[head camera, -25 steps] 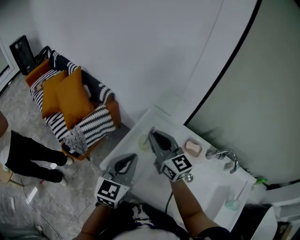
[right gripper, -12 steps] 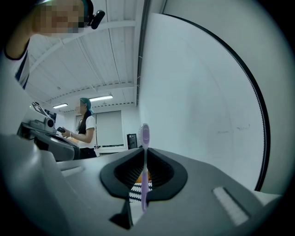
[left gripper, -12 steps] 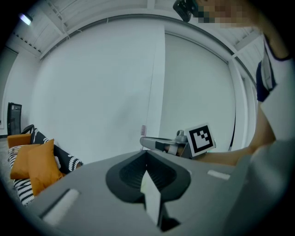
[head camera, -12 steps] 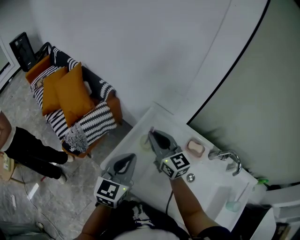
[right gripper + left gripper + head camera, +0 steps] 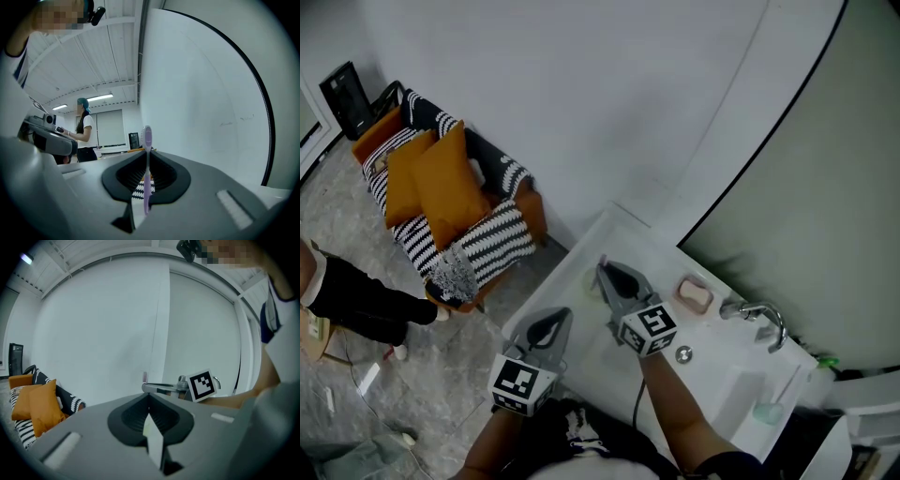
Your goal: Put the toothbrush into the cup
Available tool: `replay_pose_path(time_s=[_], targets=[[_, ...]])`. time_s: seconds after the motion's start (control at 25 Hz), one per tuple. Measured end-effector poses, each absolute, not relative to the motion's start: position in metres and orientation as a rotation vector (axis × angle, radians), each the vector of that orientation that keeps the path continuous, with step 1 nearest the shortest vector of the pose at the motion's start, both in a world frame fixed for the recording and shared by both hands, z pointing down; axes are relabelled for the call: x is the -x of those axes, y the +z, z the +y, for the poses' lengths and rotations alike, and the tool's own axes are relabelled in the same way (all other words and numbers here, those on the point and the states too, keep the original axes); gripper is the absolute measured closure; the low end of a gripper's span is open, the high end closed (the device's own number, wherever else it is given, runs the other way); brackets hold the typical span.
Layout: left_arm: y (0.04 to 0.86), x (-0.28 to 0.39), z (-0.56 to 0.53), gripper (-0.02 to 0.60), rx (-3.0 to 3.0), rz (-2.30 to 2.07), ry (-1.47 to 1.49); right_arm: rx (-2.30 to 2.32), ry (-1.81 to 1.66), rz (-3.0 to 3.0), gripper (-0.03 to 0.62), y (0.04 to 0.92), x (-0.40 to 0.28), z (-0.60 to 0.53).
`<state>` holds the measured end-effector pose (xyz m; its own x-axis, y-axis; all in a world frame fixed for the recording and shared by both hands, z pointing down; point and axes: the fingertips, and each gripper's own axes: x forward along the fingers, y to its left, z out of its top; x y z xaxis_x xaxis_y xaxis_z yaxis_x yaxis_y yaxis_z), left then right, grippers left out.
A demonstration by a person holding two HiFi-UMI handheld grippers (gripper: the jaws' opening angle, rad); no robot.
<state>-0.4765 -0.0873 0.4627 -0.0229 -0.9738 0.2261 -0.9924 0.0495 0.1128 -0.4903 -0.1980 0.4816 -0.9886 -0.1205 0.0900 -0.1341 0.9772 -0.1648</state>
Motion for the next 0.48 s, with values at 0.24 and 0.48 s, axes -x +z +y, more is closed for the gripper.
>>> replay_pose_path(time_s=[0.24, 0.48], targets=[[0.468, 0.478, -0.085, 0.581, -1.997, -2.084, 0.114, -0.197, 0.269, -3.023, 0.571, 0.492, 0.492, -0.197], [0.469, 0.479, -0.084, 0.581, -1.986, -2.086, 0.120, -0.197, 0.287, -2.987, 0.571, 0.505, 0.491, -0.198]])
